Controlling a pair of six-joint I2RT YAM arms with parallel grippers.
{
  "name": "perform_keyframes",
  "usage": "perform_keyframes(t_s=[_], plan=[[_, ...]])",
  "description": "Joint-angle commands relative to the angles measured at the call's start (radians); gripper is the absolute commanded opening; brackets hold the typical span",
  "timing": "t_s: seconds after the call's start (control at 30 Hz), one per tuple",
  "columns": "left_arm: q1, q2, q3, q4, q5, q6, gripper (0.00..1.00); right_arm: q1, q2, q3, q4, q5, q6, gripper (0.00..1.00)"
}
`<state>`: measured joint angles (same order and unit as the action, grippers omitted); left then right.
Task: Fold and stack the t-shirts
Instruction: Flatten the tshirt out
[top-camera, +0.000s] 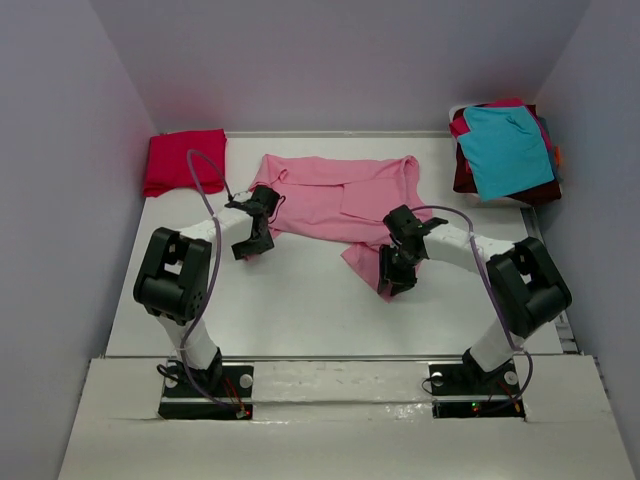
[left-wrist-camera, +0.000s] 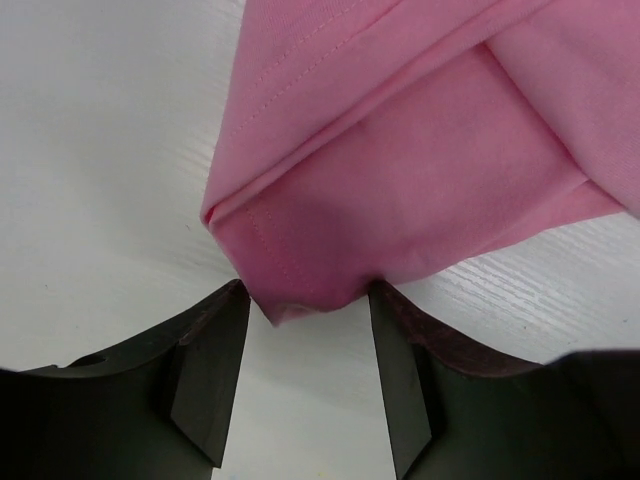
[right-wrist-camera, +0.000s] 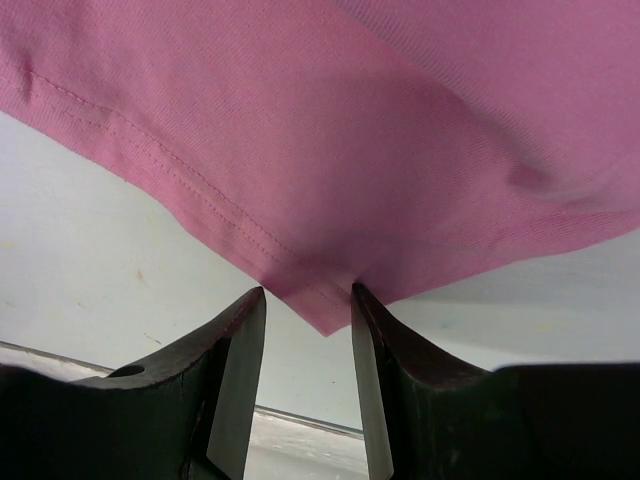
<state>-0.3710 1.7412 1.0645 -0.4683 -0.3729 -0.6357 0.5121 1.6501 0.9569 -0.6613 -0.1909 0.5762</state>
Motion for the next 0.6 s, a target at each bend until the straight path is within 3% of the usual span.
perform_keyframes(t_s=[0.0, 0.2, 0.3, 0.33, 0.57], plan=[[0.004, -0.031, 0.025, -0.012, -0.008, 0.007, 0.62, 0.009, 0.002, -0.001, 0.005, 0.031, -0.019, 0.45], [0.004, -0.026, 0.014, -0.012, 0.000, 0.010, 0.53, 0.009, 0.027, -0.024, 0.015, 0.019, -0.026, 0.44], [0.004, -0.034, 0.009, -0.009, 0.011, 0.005, 0.37, 0.009, 0.042, -0.032, 0.025, 0.022, -0.027, 0.43], [0.004, -0.035, 0.009, -0.009, 0.014, 0.004, 0.28, 0.009, 0.048, -0.035, 0.026, 0.024, -0.030, 0.38], [0.004, -0.043, 0.011, -0.015, 0.019, 0.005, 0.06, 0.019, 0.091, -0.047, 0.049, 0.019, -0.033, 0.16]])
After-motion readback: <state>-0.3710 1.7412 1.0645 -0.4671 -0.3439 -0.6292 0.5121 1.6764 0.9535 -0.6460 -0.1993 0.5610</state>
